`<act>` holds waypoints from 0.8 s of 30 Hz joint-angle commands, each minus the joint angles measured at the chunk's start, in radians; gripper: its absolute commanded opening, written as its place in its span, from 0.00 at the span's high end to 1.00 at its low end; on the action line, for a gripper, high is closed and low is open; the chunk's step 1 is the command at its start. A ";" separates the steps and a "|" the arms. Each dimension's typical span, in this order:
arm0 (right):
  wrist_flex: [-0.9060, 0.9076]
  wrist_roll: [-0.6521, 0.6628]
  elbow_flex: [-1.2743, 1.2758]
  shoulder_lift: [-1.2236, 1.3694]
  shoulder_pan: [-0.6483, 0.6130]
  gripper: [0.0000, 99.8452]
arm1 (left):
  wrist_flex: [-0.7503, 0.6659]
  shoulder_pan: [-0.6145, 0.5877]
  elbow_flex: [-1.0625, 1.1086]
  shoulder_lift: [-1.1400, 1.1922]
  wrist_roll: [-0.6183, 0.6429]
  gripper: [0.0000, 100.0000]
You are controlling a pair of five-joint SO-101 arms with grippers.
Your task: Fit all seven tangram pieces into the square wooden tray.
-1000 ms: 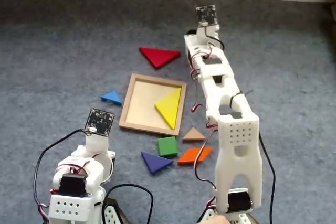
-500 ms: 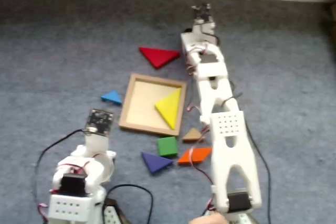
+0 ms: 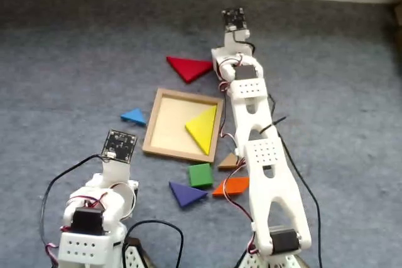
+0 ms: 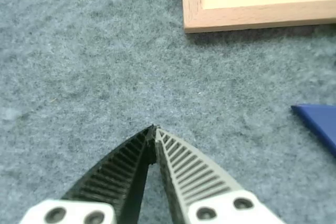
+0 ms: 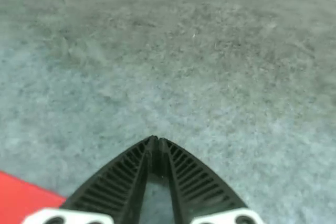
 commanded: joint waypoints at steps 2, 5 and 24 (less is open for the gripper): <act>0.010 -0.008 -0.131 -0.031 -0.018 1.00 | 0.005 -0.010 0.019 -0.047 -0.005 1.00; 0.012 -0.008 -0.131 -0.036 -0.019 1.00 | 0.005 -0.010 0.019 -0.047 -0.005 1.00; 0.208 -0.008 -0.130 -0.120 -0.137 1.00 | 0.005 -0.010 0.019 -0.047 -0.005 1.00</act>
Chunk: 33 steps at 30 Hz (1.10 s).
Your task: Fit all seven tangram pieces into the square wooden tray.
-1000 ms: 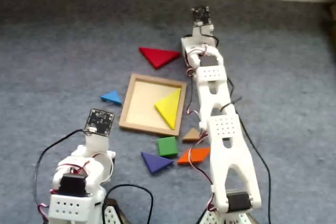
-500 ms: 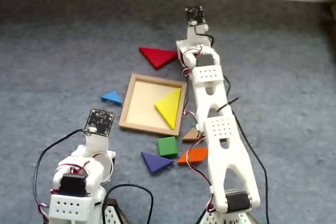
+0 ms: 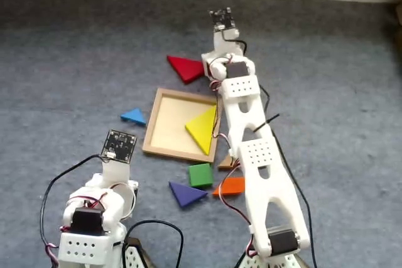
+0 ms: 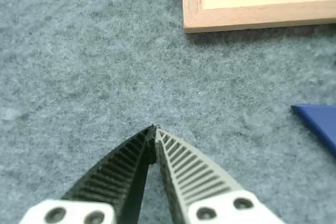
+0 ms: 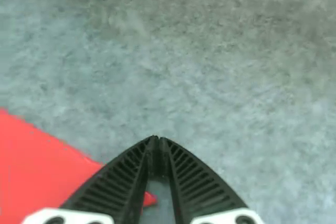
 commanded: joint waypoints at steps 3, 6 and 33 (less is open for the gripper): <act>0.012 -0.005 -0.104 -0.093 -0.087 1.00 | 0.005 -0.010 0.019 -0.047 -0.005 1.00; -0.005 -0.005 -0.104 -0.093 -0.122 1.00 | 0.005 -0.010 0.019 -0.047 -0.005 1.00; -0.246 0.002 -0.056 -0.054 -0.237 1.00 | 0.005 -0.010 0.019 -0.047 -0.005 1.00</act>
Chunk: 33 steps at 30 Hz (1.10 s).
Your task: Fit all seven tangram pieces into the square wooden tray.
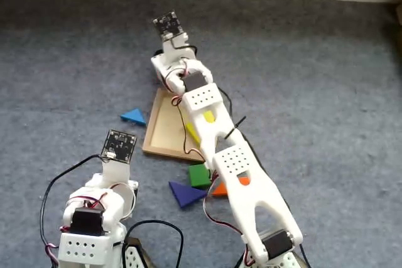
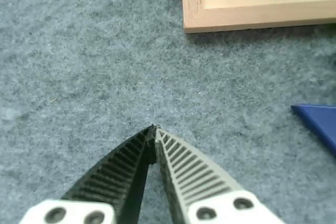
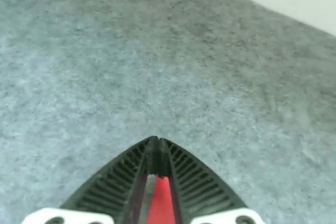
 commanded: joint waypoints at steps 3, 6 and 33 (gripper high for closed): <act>0.048 0.005 -0.056 -0.016 0.005 1.00 | 0.005 -0.010 0.019 -0.047 -0.005 1.00; 0.182 0.040 -0.056 0.002 0.018 1.00 | 0.005 -0.010 0.019 -0.047 -0.005 1.00; 0.990 0.250 -0.058 -0.228 0.387 1.00 | 0.005 -0.010 0.019 -0.047 -0.005 1.00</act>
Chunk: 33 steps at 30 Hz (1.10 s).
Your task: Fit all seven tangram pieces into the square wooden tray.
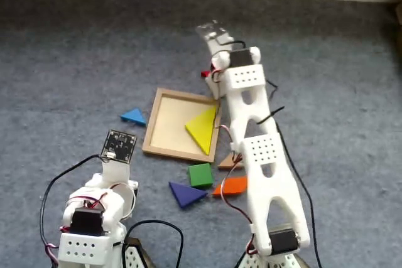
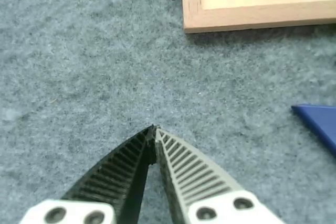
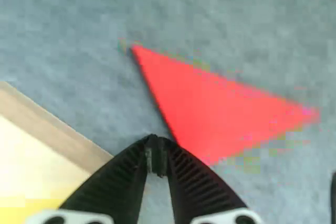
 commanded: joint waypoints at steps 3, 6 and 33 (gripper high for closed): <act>0.039 0.012 -0.044 -0.127 0.104 1.00 | 0.005 -0.010 0.019 -0.047 -0.005 1.00; 0.018 0.012 -0.044 -0.188 0.113 1.00 | 0.005 -0.010 0.019 -0.047 -0.005 1.00; -0.410 -0.153 -0.002 0.051 0.031 1.00 | 0.005 -0.010 0.019 -0.047 -0.005 1.00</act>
